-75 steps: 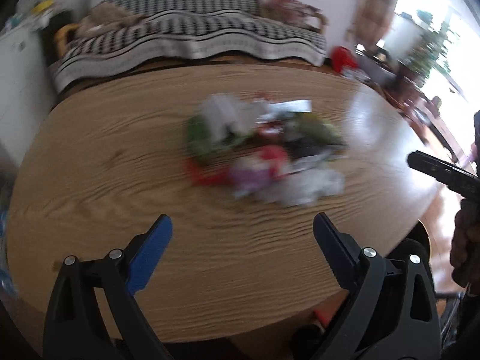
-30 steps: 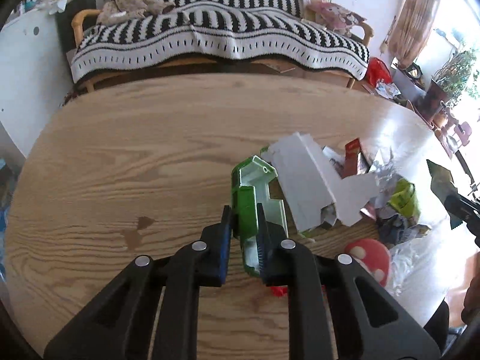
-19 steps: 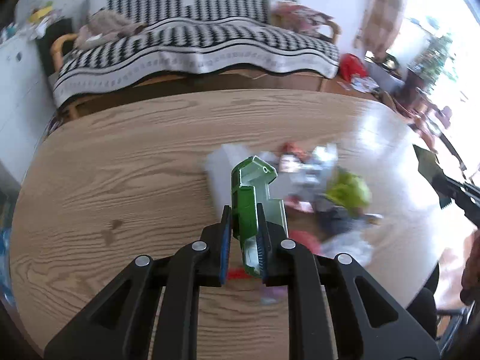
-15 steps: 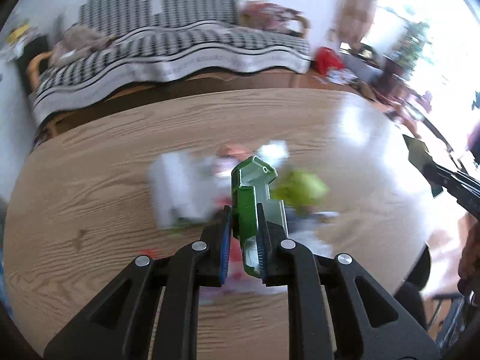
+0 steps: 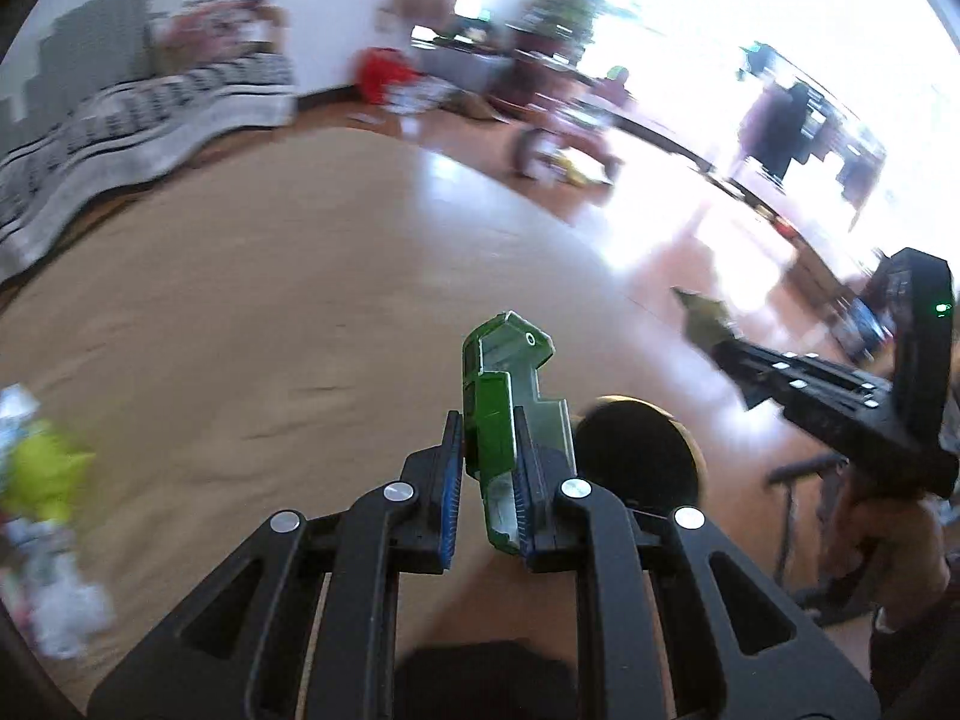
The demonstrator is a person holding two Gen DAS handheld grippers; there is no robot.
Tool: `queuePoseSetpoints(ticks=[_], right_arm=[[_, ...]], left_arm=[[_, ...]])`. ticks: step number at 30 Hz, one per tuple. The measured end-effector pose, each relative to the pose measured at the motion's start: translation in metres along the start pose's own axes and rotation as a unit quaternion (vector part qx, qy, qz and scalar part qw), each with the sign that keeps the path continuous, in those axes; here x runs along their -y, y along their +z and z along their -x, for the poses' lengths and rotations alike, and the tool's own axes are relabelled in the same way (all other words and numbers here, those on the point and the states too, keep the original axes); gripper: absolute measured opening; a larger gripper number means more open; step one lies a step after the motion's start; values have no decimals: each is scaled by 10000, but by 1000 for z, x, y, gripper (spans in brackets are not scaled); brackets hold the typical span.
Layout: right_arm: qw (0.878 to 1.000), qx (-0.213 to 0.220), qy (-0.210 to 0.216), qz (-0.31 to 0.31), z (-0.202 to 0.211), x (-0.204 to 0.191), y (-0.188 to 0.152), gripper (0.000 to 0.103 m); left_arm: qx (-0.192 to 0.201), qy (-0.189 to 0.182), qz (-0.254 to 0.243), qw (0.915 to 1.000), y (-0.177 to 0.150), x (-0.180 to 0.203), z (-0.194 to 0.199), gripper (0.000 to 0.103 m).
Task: Collect trash
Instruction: 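Carry both items over the black bin and open both tools to drop them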
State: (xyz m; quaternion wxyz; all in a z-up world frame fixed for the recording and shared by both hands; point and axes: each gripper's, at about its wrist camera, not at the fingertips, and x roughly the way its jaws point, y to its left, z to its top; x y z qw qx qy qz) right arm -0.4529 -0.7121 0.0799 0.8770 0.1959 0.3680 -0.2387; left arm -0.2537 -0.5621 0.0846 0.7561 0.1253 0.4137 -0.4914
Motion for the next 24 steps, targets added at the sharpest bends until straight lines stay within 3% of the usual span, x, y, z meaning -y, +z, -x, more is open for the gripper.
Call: queuePoseSetpoints(ticks=[5,11,16,24], right_arm=[[9982,-198,-314,-469,-1,65,-37,10],[9953,-411,-380,-794,-12,107,-66,10],[9943,-482,-355,-881,-20,122,-78,10],[9936,-501,-322,-962,-30,130,-74,10]], left_arm=[[-461,-553,-443,9964,-15,78,-66,15],[-885,-666,-898,9898,-48,126,-117,15],[-1047,-652,-1019,9871,-59,133,-136,15],[-1136,-615,-1021,9864,-44,131,-157,15]])
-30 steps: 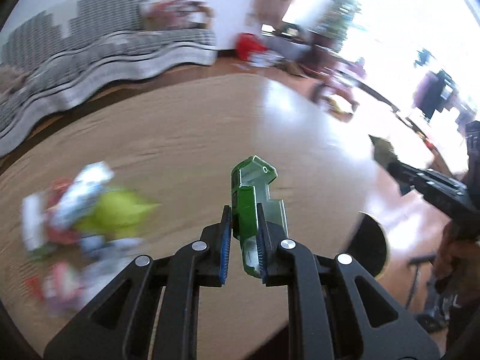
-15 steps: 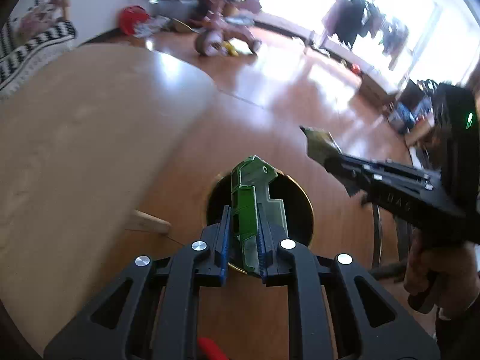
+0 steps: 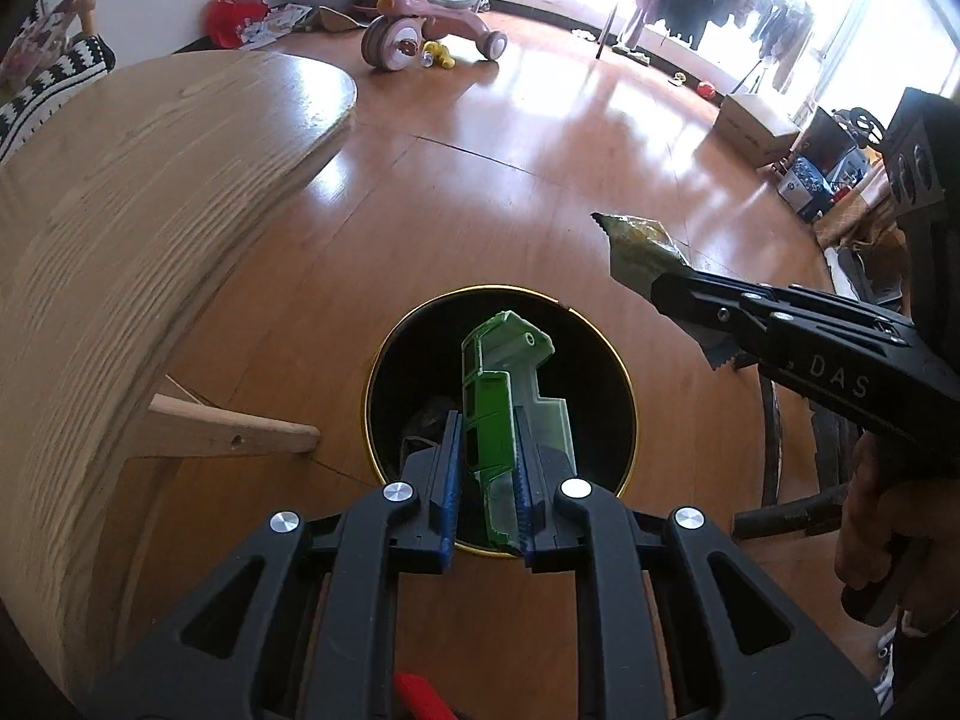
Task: Collect trash
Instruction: 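Carry both items over the black bin and open both tools to drop them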
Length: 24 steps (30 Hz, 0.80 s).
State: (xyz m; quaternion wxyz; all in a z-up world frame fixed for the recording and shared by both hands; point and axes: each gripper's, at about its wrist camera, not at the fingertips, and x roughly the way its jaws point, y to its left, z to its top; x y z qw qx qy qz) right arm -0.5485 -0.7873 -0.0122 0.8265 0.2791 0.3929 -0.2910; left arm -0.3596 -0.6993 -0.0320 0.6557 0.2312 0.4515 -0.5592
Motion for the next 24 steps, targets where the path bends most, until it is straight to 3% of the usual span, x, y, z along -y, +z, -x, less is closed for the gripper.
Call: queuePoseSetpoints(ticks=[8,10,11,12,13,24], right_arm=[[10000,-7,-27,-46,-2,2,7,11],[9999,0,-41,-102,-1,3,7,24],[9999,25,-79,-130,0,4,6,41],[9998,53,-90,-152,2,5,6,58],[9997,109,-117,-168,4,5,5,61],[9997,180,-148,-23,18,-15,13,61]], left_arm=[[-62,-15,37,10000,-1,6,-12,18],[-95,-8,41,9999,0,5,-13,34],[-66,-12,68,10000,-1,4,-12,40],[-39,-7,92,9999,0,3,-12,55],[1,1,129,9999,0,1,-11,61],[317,58,250,9992,-3,-13,28,78]])
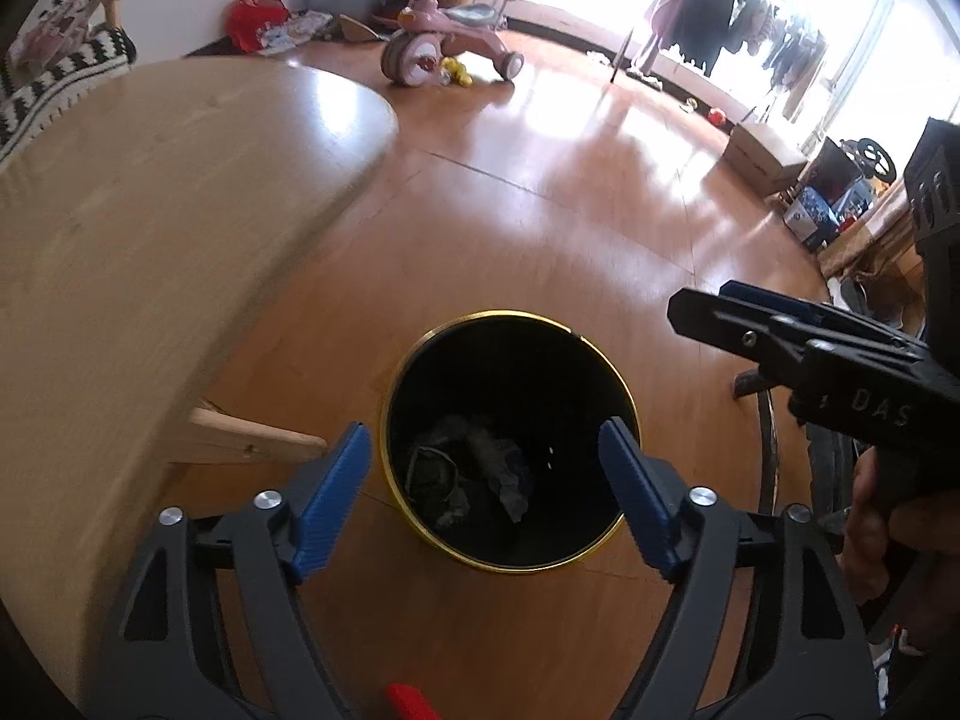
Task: Collect trash
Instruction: 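Carry both items over the black bin and open both tools to drop them, then bring both tools back to the trash pile on the table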
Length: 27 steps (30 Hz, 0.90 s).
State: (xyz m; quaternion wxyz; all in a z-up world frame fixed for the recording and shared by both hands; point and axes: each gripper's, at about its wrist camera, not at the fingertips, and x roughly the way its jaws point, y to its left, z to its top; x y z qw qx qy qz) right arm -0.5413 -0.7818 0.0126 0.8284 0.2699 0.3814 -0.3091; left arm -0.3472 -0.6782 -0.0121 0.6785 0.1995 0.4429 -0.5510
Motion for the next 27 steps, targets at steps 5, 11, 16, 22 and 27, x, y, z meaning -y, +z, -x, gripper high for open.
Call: queuePoseSetpoints(ticks=[5,11,16,22,27], right_arm=[[9993,153,141,299,12,-45,9,65],[9929,218,769,885,19,-150,20,69],[9746,185,1493,1660,26,-270,13,72],[9432,0,2289,2407,33,-405,-8,72],[9194,-237,2721,2829,37,-482,-36,72]], left_arm=[[397,230,296,9985,-8,-38,58,82],[895,664,1028,9884,-39,-112,153,86],[1183,1377,1754,9676,-107,-190,243,87],[1328,2216,2809,9243,-203,-269,331,87],[1422,2742,3520,8836,-283,-314,393,88]])
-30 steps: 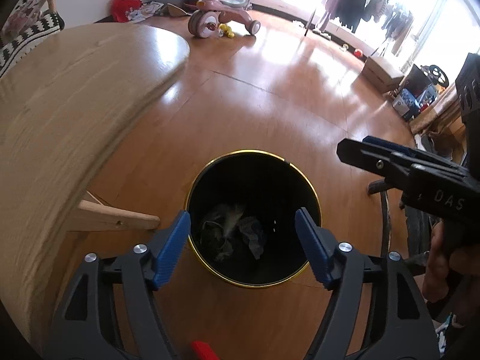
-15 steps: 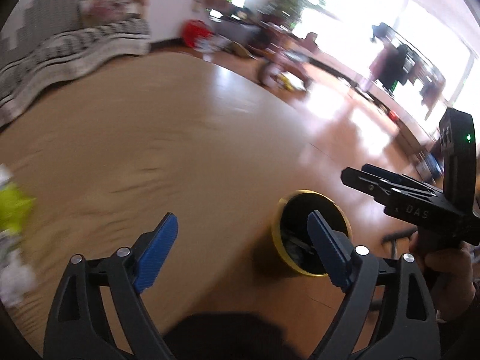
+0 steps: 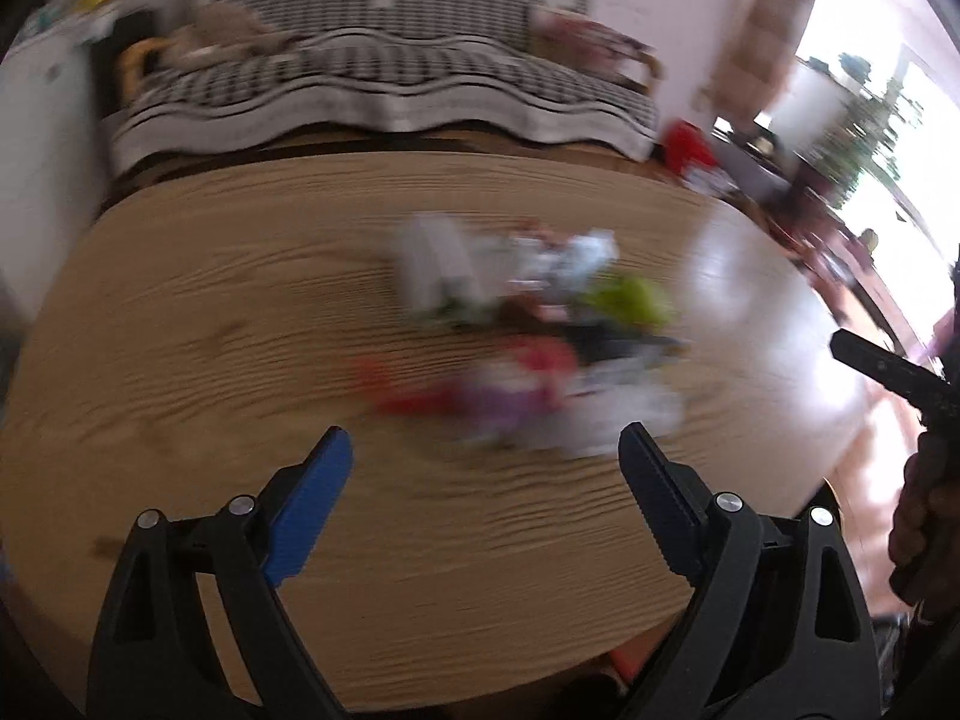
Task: Collect trash
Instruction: 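Bring both tools back to the trash pile on the table, then grasp the white paper box with the left tool while the right tool grasps the yellow-green snack bag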
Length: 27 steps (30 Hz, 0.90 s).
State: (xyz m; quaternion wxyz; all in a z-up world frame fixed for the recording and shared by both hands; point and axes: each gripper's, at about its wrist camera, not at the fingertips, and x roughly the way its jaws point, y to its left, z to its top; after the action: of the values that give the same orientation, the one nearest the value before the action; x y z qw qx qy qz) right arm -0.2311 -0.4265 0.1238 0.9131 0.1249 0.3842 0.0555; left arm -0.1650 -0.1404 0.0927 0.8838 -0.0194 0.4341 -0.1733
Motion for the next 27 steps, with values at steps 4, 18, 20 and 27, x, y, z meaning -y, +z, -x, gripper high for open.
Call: queuePoseSetpoints(ticks=[4,18,20,27], right_arm=[[9994,-143,127,294,-19,-30,8,72],[9962,-574,-58,651,-89,-22,28,74],[9948,-657,-78,778,-106,-22,33,74],[9912,-1039,-37,813,-165,-3,42,74]], left_arm=[[-13,242,237,9994,-12,-44,11,90],[-203,-208,119,9995,53,-14,-72,90],[-246,-376,160,9989,73,-11,-95,90],[-513,-232,703,9959,97,-25,-159,90]])
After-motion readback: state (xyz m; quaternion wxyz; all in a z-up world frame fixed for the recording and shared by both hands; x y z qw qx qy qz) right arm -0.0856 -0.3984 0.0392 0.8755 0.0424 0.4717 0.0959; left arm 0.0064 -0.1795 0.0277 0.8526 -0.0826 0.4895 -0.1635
